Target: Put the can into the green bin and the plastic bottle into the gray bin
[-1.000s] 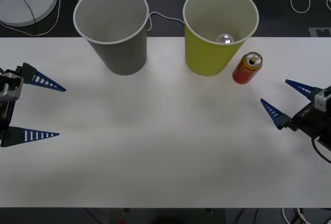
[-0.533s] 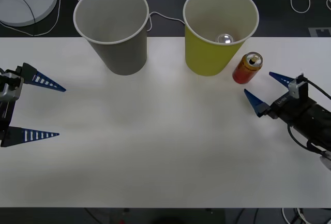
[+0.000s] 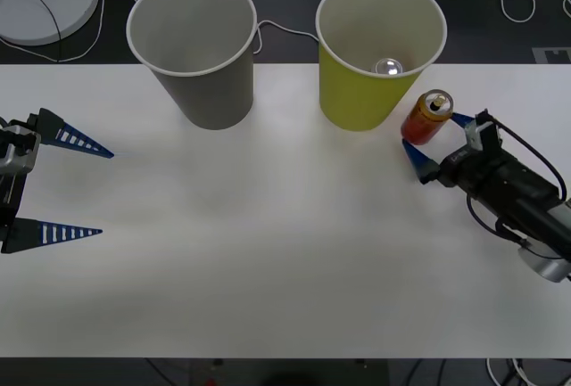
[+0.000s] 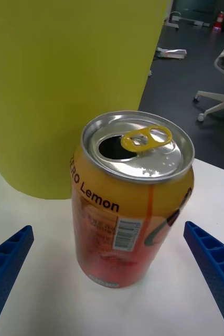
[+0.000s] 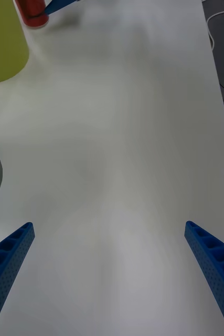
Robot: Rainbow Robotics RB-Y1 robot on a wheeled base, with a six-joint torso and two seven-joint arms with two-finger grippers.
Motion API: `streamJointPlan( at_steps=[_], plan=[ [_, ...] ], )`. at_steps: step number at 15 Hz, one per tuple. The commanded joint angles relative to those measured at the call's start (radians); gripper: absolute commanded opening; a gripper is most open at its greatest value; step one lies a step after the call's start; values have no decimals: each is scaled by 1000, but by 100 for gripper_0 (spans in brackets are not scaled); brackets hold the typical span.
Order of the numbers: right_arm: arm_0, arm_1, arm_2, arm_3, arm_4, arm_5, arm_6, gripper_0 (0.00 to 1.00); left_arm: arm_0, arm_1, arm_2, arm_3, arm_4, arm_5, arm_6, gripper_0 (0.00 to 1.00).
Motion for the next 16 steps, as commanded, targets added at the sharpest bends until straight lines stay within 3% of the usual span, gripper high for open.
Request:
streamJointPlan(
  at_steps=[1, 13, 14, 15, 16],
  plan=[
    [-25, 19, 9, -1, 7, 52, 4, 100, 0, 0, 0, 0, 0, 0, 0, 100],
    [-80, 33, 33, 0, 36, 140, -5, 100, 0, 0, 0, 0, 0, 0, 0, 100],
    [-80, 33, 35, -1, 39, 140, -5, 64, 0, 0, 0, 0, 0, 0, 0, 100],
    [-80, 33, 35, -1, 39, 140, -5, 21, 0, 0, 0, 0, 0, 0, 0, 100],
    [-80, 33, 35, -1, 41, 138, -7, 6, 0, 0, 0, 0, 0, 0, 0, 100]
  ],
)
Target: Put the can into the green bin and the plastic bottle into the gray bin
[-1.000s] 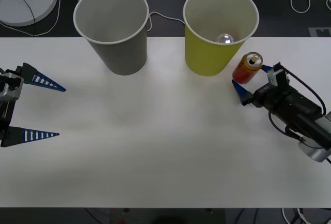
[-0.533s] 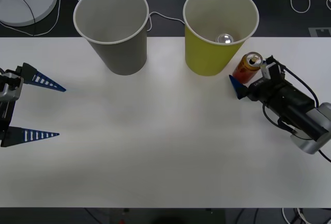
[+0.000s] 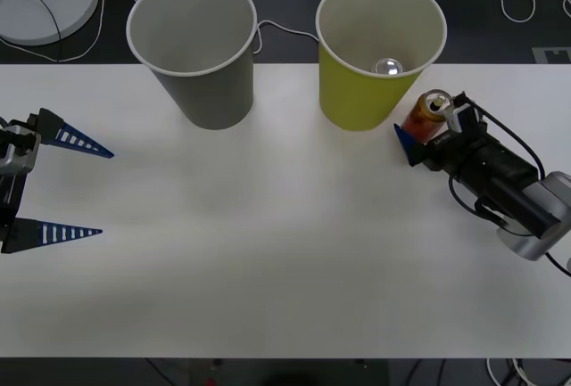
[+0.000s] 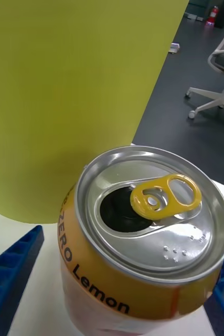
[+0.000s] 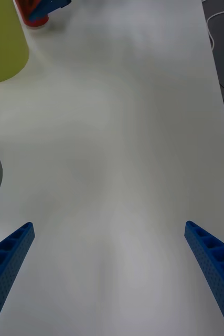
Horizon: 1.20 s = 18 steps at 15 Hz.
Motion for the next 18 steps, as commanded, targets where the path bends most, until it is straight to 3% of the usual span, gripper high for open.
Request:
streamJointPlan(
  at_steps=[1, 6, 10, 16, 18],
  plan=[
    [0, 0, 0, -1, 5, -2, -1, 0, 0, 0, 0, 0, 0, 0, 0, 100],
    [1, -3, -1, 1, 21, -9, -1, 0, 0, 0, 0, 0, 0, 0, 0, 100],
    [20, -45, 0, -1, 34, -78, -11, 0, 0, 0, 0, 0, 0, 0, 0, 100],
    [66, -166, -4, 1, 131, -305, -56, 0, 0, 0, 0, 0, 0, 0, 0, 100],
    [80, -206, -37, -1, 215, -405, -114, 0, 0, 0, 0, 0, 0, 0, 0, 100]
  ],
)
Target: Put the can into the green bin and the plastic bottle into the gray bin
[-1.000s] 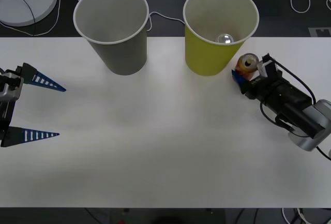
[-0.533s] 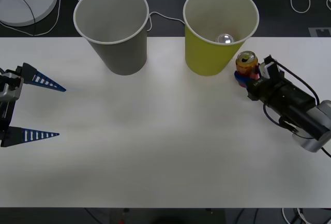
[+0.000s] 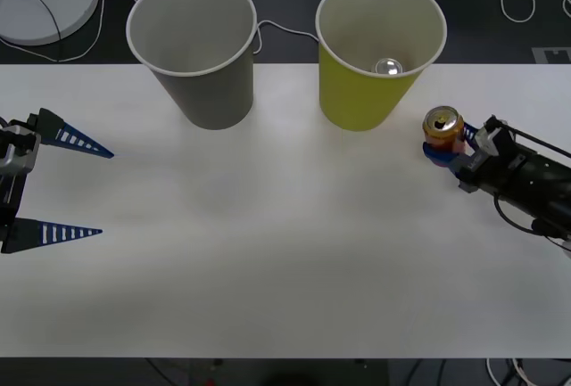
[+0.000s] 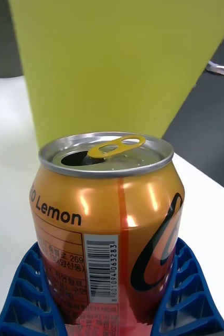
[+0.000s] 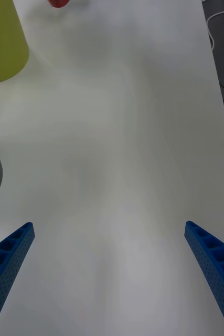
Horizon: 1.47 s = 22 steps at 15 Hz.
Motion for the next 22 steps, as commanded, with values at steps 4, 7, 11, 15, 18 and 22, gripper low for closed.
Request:
streamJointPlan(
  at_steps=[4, 7, 11, 15, 18, 22],
  plan=[
    [36, -82, -191, -1, 362, -372, -282, 0, 0, 0, 0, 0, 0, 0, 0, 100],
    [36, -91, -324, -25, 556, -550, -445, 0, 0, 0, 0, 0, 0, 0, 0, 100],
    [62, -104, -488, -159, 754, -722, -660, 0, 0, 0, 0, 0, 0, 0, 0, 100],
    [66, -117, -641, -314, 922, -857, -878, 0, 0, 0, 0, 0, 0, 0, 0, 100],
    [63, -153, -691, -453, 986, -921, -1052, 0, 0, 0, 0, 0, 0, 0, 0, 100],
    [-6, -209, -694, -519, 989, -978, -1212, 0, 0, 0, 0, 0, 0, 0, 0, 100]
  ],
)
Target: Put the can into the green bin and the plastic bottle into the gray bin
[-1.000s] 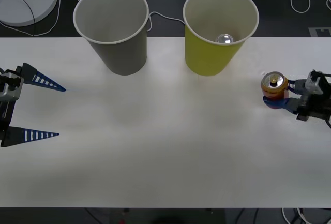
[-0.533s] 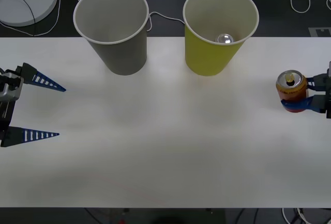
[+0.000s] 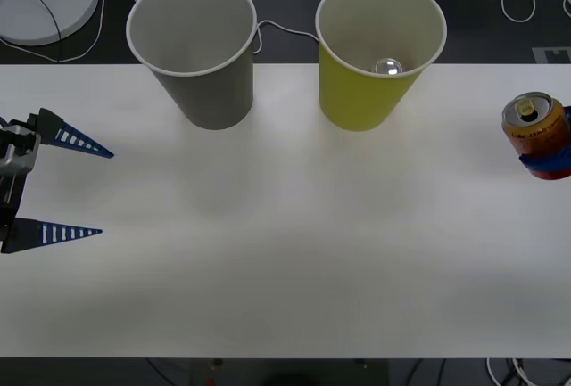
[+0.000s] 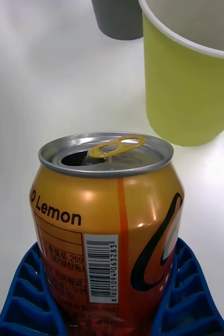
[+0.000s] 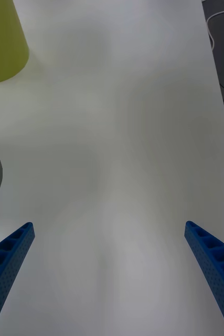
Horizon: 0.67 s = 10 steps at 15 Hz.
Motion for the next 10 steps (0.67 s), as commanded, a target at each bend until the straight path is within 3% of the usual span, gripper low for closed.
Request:
streamJointPlan(
  at_steps=[1, 4, 10],
  plan=[
    [-73, -33, 1, -7, 0, -13, -81, 0, 0, 0, 0, 0, 0, 0, 0, 100],
    [-202, -80, 67, -7, 1, -13, -193, 0, 0, 0, 0, 0, 0, 0, 0, 100],
    [-527, -122, 336, -1, 63, -13, -448, 0, 0, 0, 0, 0, 0, 0, 0, 100]
  ],
)
